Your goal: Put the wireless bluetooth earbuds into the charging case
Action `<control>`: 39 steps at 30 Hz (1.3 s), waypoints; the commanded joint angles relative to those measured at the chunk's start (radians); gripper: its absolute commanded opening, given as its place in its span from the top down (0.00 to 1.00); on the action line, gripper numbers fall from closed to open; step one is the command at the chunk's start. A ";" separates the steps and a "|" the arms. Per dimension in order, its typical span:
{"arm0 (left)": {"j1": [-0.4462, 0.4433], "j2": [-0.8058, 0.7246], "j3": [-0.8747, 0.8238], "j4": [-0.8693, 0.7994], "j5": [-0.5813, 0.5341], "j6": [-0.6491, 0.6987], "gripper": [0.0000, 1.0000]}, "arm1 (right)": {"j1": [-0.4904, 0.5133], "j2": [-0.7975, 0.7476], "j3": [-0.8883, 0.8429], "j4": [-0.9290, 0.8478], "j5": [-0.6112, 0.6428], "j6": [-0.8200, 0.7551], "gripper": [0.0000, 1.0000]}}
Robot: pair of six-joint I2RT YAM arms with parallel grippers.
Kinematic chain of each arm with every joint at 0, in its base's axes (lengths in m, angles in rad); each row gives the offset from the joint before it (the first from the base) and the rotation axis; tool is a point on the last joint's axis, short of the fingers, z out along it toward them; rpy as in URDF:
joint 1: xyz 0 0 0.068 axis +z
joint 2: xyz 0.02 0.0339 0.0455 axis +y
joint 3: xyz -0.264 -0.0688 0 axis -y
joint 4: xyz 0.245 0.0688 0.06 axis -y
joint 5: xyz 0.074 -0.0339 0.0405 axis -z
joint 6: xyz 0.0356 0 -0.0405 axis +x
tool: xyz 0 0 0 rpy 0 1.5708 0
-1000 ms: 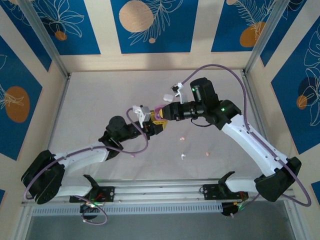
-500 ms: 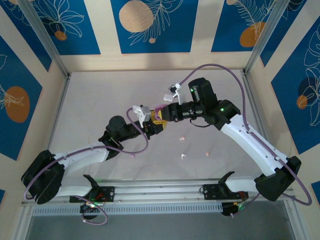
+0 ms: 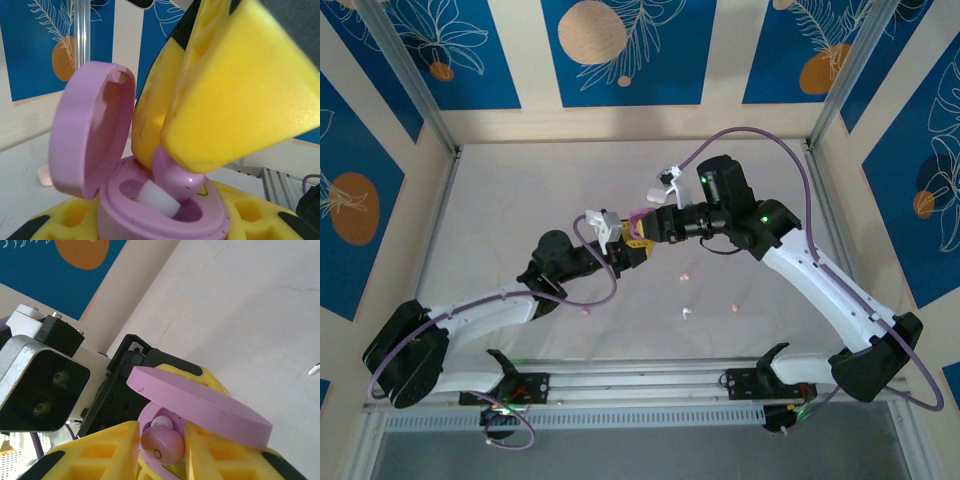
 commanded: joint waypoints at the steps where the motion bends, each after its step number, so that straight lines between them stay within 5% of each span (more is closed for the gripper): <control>1: -0.018 0.002 0.043 0.048 0.029 0.017 0.67 | 0.009 0.016 0.029 -0.025 -0.004 -0.018 0.70; 26: -0.018 -0.036 0.052 -0.054 0.072 0.108 0.67 | -0.037 0.025 0.062 -0.136 -0.179 -0.134 0.77; 39: -0.018 -0.012 0.045 0.008 0.079 0.043 0.67 | -0.038 0.040 0.080 -0.136 -0.110 -0.084 0.69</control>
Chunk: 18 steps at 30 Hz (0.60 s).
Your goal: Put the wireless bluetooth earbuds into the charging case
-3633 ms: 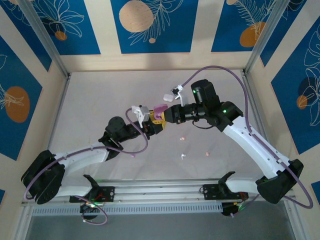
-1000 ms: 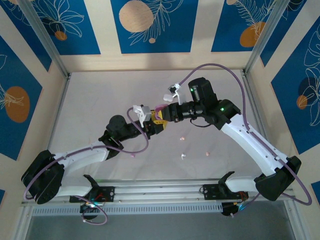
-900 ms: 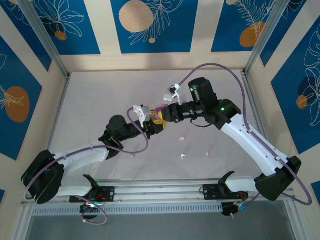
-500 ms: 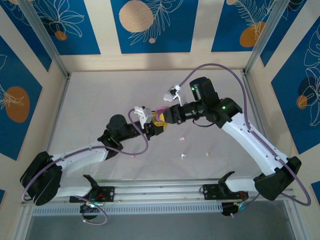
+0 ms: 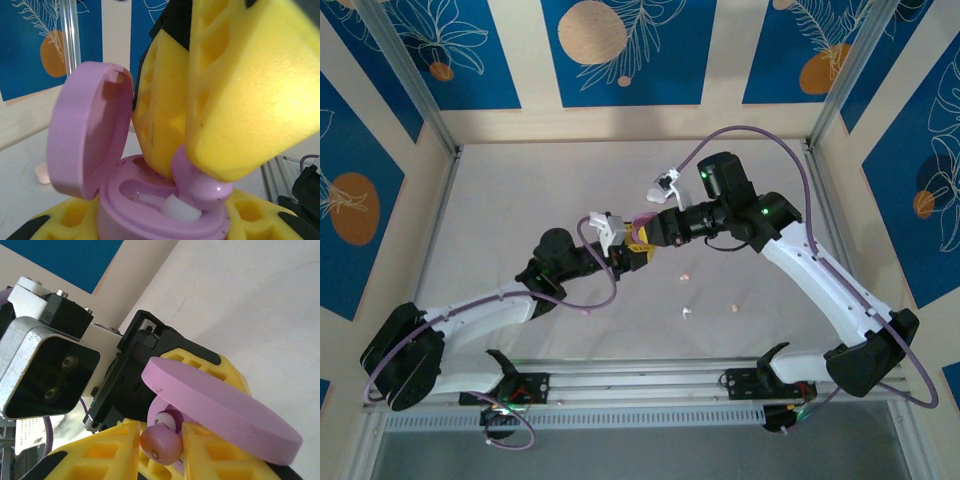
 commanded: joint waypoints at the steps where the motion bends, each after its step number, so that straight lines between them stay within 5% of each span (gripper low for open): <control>1: -0.012 0.005 0.023 0.099 0.040 -0.029 0.67 | -0.005 0.001 0.029 -0.017 0.026 0.016 0.68; 18: -0.013 0.022 0.004 0.178 0.026 -0.085 0.67 | -0.022 -0.066 -0.002 0.028 0.084 0.066 0.57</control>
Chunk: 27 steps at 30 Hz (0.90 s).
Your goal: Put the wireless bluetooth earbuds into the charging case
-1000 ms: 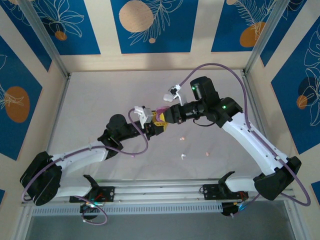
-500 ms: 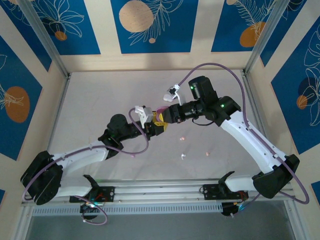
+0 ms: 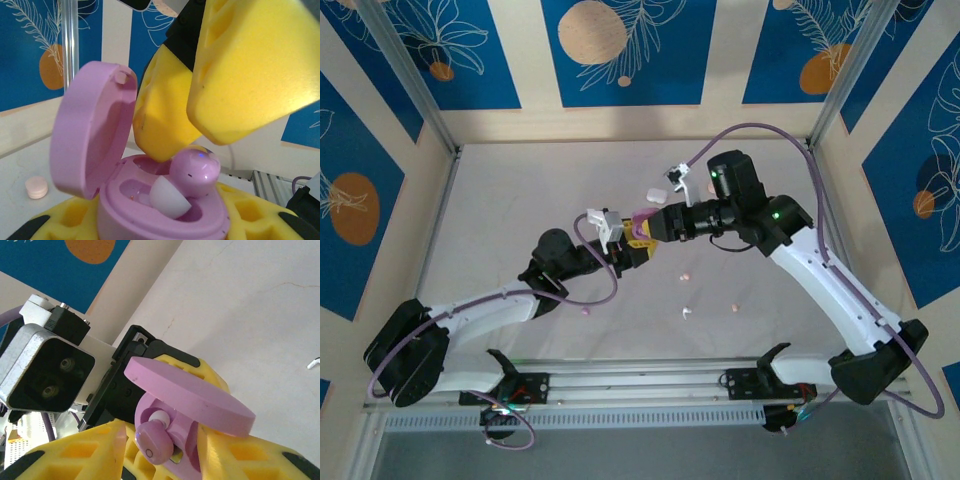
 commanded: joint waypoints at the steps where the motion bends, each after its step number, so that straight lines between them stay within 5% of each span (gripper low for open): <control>1: -0.013 -0.001 0.005 0.073 0.023 -0.013 0.67 | -0.007 -0.021 -0.002 0.002 0.023 0.021 0.57; 10: -0.013 -0.003 -0.003 0.083 -0.014 -0.007 0.68 | -0.007 -0.079 0.001 -0.003 0.022 0.025 0.57; 20: -0.014 -0.005 -0.002 0.081 -0.043 0.002 0.68 | 0.026 -0.074 -0.006 -0.030 -0.010 0.024 0.84; 27: -0.014 -0.006 -0.002 0.079 -0.047 0.005 0.67 | 0.056 -0.038 0.011 -0.053 -0.001 0.009 0.85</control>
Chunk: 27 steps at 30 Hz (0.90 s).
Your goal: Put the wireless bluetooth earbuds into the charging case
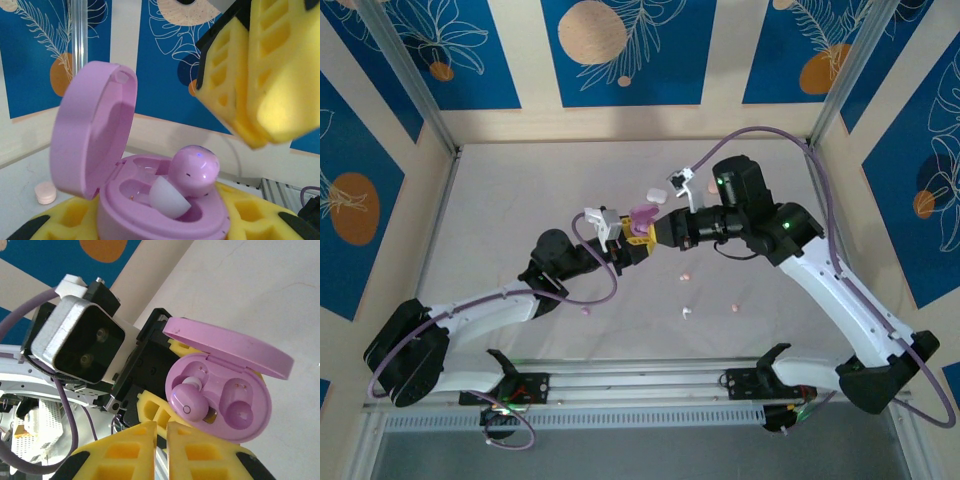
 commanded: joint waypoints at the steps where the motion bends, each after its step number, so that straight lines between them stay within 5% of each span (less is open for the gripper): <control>1: -0.012 -0.008 -0.002 0.056 -0.011 0.004 0.67 | 0.010 0.017 0.013 -0.029 -0.012 -0.013 0.85; 27: -0.014 -0.021 -0.008 0.052 0.018 0.012 0.67 | -0.003 0.043 0.032 -0.037 0.065 -0.026 0.84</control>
